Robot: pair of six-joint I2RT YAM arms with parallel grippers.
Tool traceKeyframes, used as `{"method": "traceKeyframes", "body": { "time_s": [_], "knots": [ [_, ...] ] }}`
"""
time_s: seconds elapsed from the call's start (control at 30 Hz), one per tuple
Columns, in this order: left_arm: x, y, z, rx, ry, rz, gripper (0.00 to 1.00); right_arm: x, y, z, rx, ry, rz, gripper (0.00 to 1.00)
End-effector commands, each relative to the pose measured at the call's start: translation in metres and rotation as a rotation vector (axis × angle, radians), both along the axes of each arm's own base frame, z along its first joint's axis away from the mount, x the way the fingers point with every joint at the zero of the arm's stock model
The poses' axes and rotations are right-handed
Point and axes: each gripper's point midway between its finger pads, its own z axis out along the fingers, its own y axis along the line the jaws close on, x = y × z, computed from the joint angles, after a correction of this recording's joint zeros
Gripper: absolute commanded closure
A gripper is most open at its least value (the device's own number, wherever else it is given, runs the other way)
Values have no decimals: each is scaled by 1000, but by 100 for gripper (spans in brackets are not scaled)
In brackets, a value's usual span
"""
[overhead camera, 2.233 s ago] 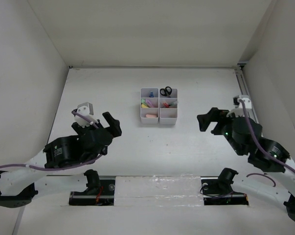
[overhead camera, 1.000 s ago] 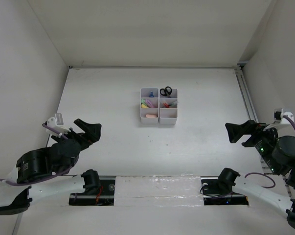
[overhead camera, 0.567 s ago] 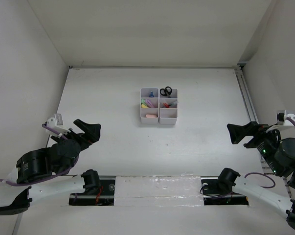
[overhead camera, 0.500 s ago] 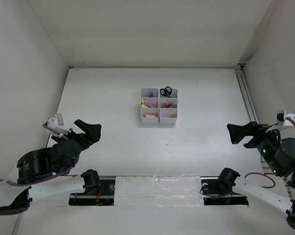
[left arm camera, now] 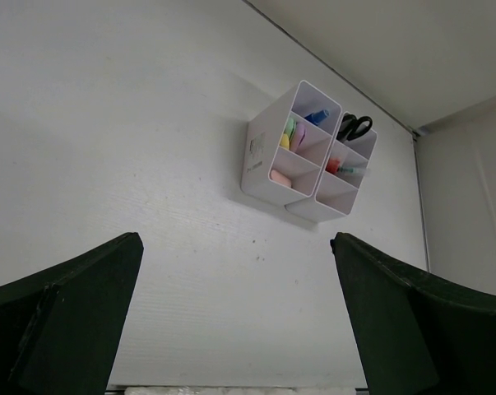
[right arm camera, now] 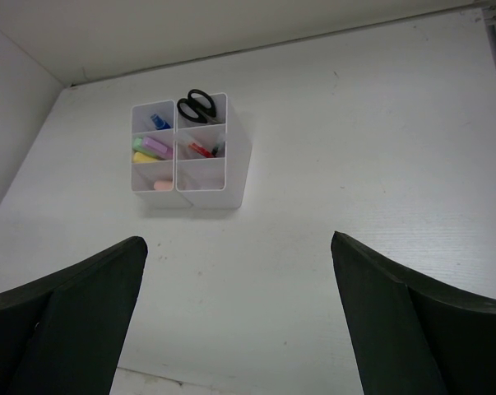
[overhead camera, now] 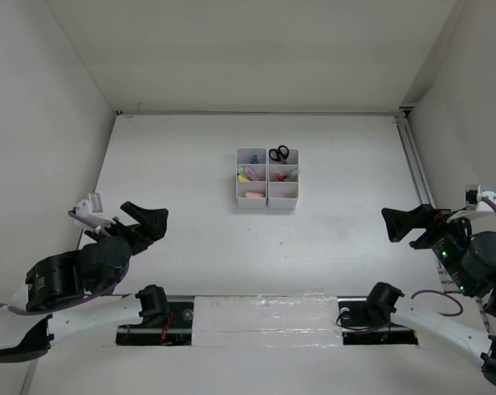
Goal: Sort the stationery into containers
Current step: Place the stationery into the container
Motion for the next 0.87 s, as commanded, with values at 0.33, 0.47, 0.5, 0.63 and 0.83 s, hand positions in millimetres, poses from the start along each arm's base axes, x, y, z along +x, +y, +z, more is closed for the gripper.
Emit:
{"method": "traceKeyframes", "body": {
  "time_s": [0.33, 0.47, 0.5, 0.63, 0.83],
  "knots": [
    [4, 5, 5, -54, -30, 48, 0, 1, 0, 7, 15, -18, -2, 0],
    [4, 5, 5, -54, -30, 48, 0, 1, 0, 7, 15, -18, -2, 0],
    [4, 5, 5, -54, -30, 48, 0, 1, 0, 7, 15, -18, -2, 0],
    [4, 5, 5, -54, -30, 48, 0, 3, 1, 6, 6, -13, -11, 0],
    [4, 5, 5, -54, -30, 48, 0, 6, 0, 6, 14, -6, -32, 0]
  ]
}}
